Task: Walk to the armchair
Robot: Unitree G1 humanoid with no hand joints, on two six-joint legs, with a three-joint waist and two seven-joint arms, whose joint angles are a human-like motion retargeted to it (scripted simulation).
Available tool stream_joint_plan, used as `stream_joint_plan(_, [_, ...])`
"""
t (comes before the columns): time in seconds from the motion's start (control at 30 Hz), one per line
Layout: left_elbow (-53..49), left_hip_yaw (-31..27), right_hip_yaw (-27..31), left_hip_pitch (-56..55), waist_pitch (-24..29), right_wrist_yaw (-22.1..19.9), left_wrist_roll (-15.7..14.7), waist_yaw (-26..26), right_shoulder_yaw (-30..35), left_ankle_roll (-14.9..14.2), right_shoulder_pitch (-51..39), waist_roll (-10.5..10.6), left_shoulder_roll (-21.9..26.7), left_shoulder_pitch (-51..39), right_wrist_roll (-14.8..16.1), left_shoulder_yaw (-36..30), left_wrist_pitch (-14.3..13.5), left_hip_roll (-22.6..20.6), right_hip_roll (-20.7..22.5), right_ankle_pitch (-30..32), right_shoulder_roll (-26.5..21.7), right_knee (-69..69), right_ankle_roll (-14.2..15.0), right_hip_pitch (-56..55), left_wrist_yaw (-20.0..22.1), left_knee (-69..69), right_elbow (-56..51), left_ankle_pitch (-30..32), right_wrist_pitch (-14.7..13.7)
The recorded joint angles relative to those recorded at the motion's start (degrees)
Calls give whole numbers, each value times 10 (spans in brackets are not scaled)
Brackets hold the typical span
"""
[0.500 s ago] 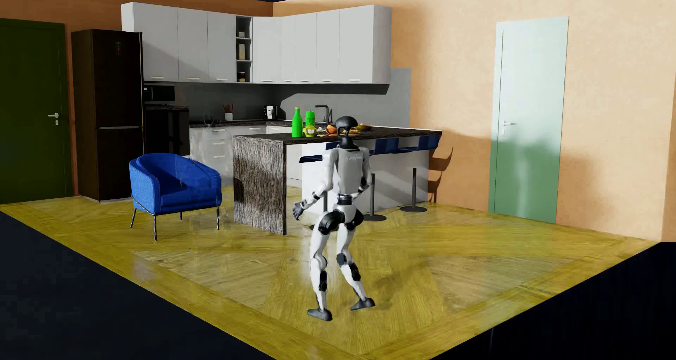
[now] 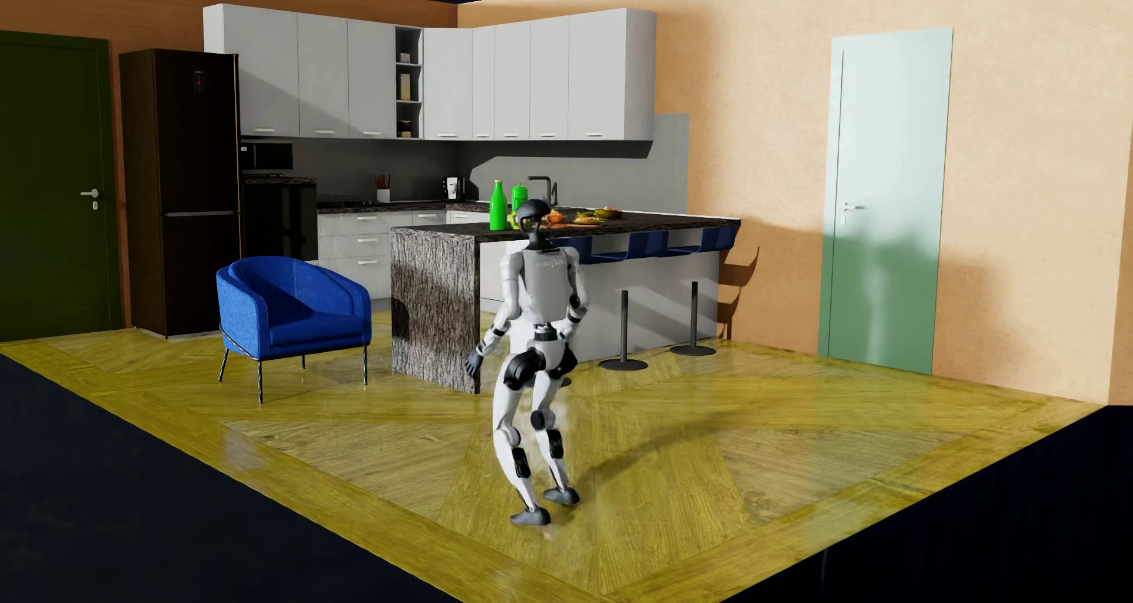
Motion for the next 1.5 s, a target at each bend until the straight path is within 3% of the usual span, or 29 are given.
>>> stream_joint_plan(0.03, [9, -3, 5, -51, 4, 2, 10, 1, 1, -12, 20, -12, -17, -40, -23, -17, 11, 1, -10, -19, -21, -45, 139, 22, -7, 124, 43, 85, 7])
stream_joint_plan(0.07, [11, -9, 2, -94, -4, -5, 20, 4, 13, -24, 26, -9, -33, -48, -38, -16, 19, 5, -4, -36, -36, -45, 136, 39, -20, 175, 75, 136, 22])
stream_joint_plan(0.13, [11, -22, -2, -143, -5, -39, 31, 24, 8, -41, 18, 21, -33, -13, -33, -10, 8, 15, 12, -56, -1, -64, 139, 89, -50, 41, 23, 53, 56])
stream_joint_plan(0.17, [30, -26, 3, -158, 0, -52, 34, 40, -7, -38, 7, 38, -14, -15, -27, -7, -4, 21, 20, -57, 32, -9, 127, 85, -64, -36, -13, 103, 58])
stream_joint_plan(0.2, [36, -23, 16, -141, -5, -47, 37, 27, 18, 20, -3, 36, 14, -10, -20, 5, -13, 15, 22, 2, 31, 80, 107, 48, -68, -34, -2, 88, 41])
stream_joint_plan(0.23, [35, -20, 22, -124, -17, -29, 35, 19, 22, 16, 1, 28, 35, -3, -12, 10, -23, 11, 22, 54, 25, 130, 67, 13, -62, -43, 6, 78, 26])
stream_joint_plan(0.27, [41, -20, 16, -105, -35, -3, 31, 8, 19, 15, 11, 21, 45, 9, -3, 12, -39, 13, 24, 38, 19, 125, 45, -11, -48, -63, 10, 73, 19])
stream_joint_plan(0.37, [-18, -5, 24, -40, -61, 45, 7, -9, -26, 4, 18, -15, 8, -28, 8, -23, -1, 10, -4, -59, 0, -58, 76, -12, -10, -106, -8, 50, 47])
stream_joint_plan(0.4, [-14, -12, 19, -44, -61, 42, 8, -14, -27, 0, 13, -6, -15, -44, 4, -24, 9, 16, -6, 51, -23, -99, 171, 17, -9, -64, 31, 32, 43])
stream_joint_plan(0.43, [-5, -21, 19, -59, -54, 30, 13, -6, -24, -2, 10, 9, -33, -48, -4, -27, 11, 21, 4, 46, -37, -97, 146, 28, -13, -10, 43, 40, 41])
stream_joint_plan(0.53, [13, -27, 15, -29, -43, -17, 33, 6, -13, -11, 19, 51, -26, 28, -18, -16, 10, 30, 9, 4, 10, -91, 147, 55, -47, -73, 29, 2, 5])
stream_joint_plan(0.63, [-7, -13, 24, 19, -25, 4, 18, 11, -6, -8, -12, 59, -4, 36, -16, -18, 76, 21, -1, -31, 5, -93, 151, 84, -48, -109, 30, -16, -39])
stream_joint_plan(0.67, [-7, -12, 26, 24, -13, 10, 10, 7, 2, -10, -12, 53, -2, 9, -13, -24, 80, 16, -5, -44, 1, -91, 151, 96, -39, -95, 30, -12, -47])
stream_joint_plan(0.73, [-21, -21, 31, -43, -3, 2, -2, 7, 11, -27, 29, 55, -31, -28, -13, -9, 55, 15, -3, -50, -10, -122, 153, 131, -24, 47, 31, 90, -51])
stream_joint_plan(0.8, [-6, -27, 32, -98, -17, -29, -6, 19, -11, -45, 44, 60, -19, -8, -2, 9, 0, 29, 2, -72, 2, -127, 154, 151, -31, -27, 18, 49, -29])
stream_joint_plan(0.83, [11, -35, 30, -114, -11, -51, -2, 23, -5, -46, 20, 61, -2, 3, 2, 15, -17, 28, 4, -85, 14, -77, 145, 147, -37, -77, 1, 68, -13])
stream_joint_plan(0.87, [19, -36, 33, -113, -6, -64, 6, 22, 19, -5, -9, 53, 21, 8, 2, 11, -21, 20, 0, -56, 9, 39, 111, 104, -42, -58, -2, 69, 0])
stream_joint_plan(0.93, [32, -33, 36, -79, -20, -43, 21, 17, 9, -12, -25, 31, 27, 19, -11, 16, -20, 19, 4, 113, 4, 172, 39, 21, -25, -72, 2, 48, 27])
stream_joint_plan(0.97, [36, -32, 31, -54, -34, -17, 22, 7, -13, -15, -10, 10, 24, 16, -24, 6, -15, 15, 6, 77, 20, 156, 32, 3, -9, -99, 7, 47, 40])
stream_joint_plan(1.03, [-15, -23, 18, -43, -44, 24, 21, 11, -26, -24, 24, -18, -12, -15, -61, -22, 20, 14, -3, -13, -3, -41, 98, 4, 4, -60, 4, 25, 61])
stream_joint_plan(1.07, [-5, -31, 6, -78, -41, 25, 24, 26, -18, -23, 29, 0, -40, -36, -72, -29, 30, 28, 4, -7, -32, -50, 130, 22, -4, 37, 50, 49, 58])
stream_joint_plan(1.17, [13, -24, 0, -102, -46, -13, 30, 32, -4, -11, 33, 47, -15, 26, -33, -6, 2, 42, 20, -44, -3, -61, 136, 66, -71, -43, 14, 39, 41])
stream_joint_plan(1.23, [18, -24, 0, -77, -42, -12, 25, 43, -6, -6, -14, 57, 20, 52, 8, 4, -1, 36, 14, -70, 11, -70, 144, 100, -85, -38, 10, 7, 4])
stream_joint_plan(1.27, [21, -20, 14, -57, -35, -7, 18, 39, 6, -4, -40, 48, 31, 48, 22, 21, 9, 29, 11, -72, 20, -66, 140, 110, -77, -54, 14, 3, -14])
stream_joint_plan(1.37, [15, -16, 28, 15, -21, 26, -14, -3, 0, -8, -9, 16, 10, -3, 35, 14, 1, 21, 15, -23, 14, 4, 11, 90, -8, -126, 15, 0, -25])
stream_joint_plan(1.4, [0, -17, 28, 4, -18, 35, -19, -13, -8, -17, 12, 7, -8, -21, 21, -2, -5, 20, 10, -60, -9, -50, 26, 106, 8, -82, 26, 8, -16])
stream_joint_plan(1.43, [2, -21, 32, -23, -17, 30, -21, -15, 1, -31, 33, -2, -32, -36, 3, -19, -8, 14, -2, -85, -21, -102, 140, 142, 19, -5, 51, 41, -9])
stream_joint_plan(1.47, [-8, -21, 30, -55, -16, 11, -24, -15, 27, -45, 43, 3, -30, -27, -14, -47, 2, 23, 6, -90, -22, -118, 143, 163, 16, 55, 61, 82, 2])
stream_joint_plan(1.5, [-5, -13, 29, -86, -16, -14, -21, -2, 15, -56, 50, 13, -37, -13, -23, -16, 13, 21, 7, -102, -10, -115, 145, 173, -4, 42, 46, 62, 12])
